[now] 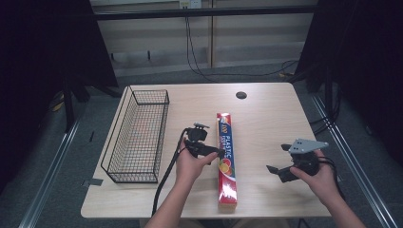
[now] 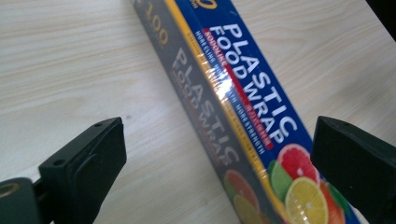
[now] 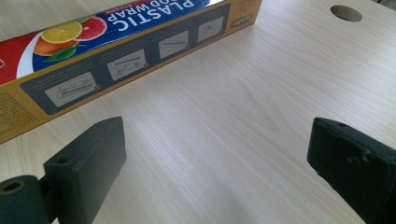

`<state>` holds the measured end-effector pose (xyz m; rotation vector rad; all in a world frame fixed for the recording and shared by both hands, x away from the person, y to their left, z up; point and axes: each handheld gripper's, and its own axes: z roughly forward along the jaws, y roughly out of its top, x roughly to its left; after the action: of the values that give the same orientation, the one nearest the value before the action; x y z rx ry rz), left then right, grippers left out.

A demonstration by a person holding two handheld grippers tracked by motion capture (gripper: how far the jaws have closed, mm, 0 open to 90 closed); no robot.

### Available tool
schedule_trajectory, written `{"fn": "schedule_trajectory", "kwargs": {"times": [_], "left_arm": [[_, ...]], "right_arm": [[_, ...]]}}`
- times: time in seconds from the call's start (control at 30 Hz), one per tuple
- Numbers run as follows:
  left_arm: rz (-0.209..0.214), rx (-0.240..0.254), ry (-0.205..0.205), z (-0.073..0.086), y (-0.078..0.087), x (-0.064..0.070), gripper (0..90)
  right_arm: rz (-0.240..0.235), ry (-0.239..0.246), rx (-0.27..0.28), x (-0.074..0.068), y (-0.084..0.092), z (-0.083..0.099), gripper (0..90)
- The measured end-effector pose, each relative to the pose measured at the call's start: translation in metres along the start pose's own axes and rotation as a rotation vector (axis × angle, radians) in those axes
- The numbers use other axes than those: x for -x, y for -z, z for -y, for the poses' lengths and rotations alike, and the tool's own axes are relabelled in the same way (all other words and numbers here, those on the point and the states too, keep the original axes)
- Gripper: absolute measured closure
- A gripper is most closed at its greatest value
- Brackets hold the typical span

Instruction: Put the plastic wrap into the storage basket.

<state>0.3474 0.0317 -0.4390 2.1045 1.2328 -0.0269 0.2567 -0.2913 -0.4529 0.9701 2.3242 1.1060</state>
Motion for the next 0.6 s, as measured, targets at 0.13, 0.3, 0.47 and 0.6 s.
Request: {"fn": "schedule_trajectory", "kwargs": {"times": [0.13, 0.3, 0.47, 0.6], "left_arm": [[-0.009, -0.03, -0.015, -0.009, -0.003, 0.005, 2.9], [-0.024, -0.054, -0.007, -0.018, -0.008, 0.01, 2.9], [-0.039, -0.076, 0.01, -0.022, -0.017, 0.012, 2.9], [-0.045, -0.088, 0.029, -0.024, -0.024, 0.012, 2.9]], "right_arm": [[0.0, -0.002, 0.003, -0.001, 0.0, 0.0, 4.6], [0.009, -0.007, 0.009, 0.0, 0.001, 0.0, 4.7], [0.01, -0.006, 0.011, 0.001, 0.0, -0.002, 4.7], [0.007, -0.001, 0.009, 0.0, -0.002, -0.003, 4.7]]}}
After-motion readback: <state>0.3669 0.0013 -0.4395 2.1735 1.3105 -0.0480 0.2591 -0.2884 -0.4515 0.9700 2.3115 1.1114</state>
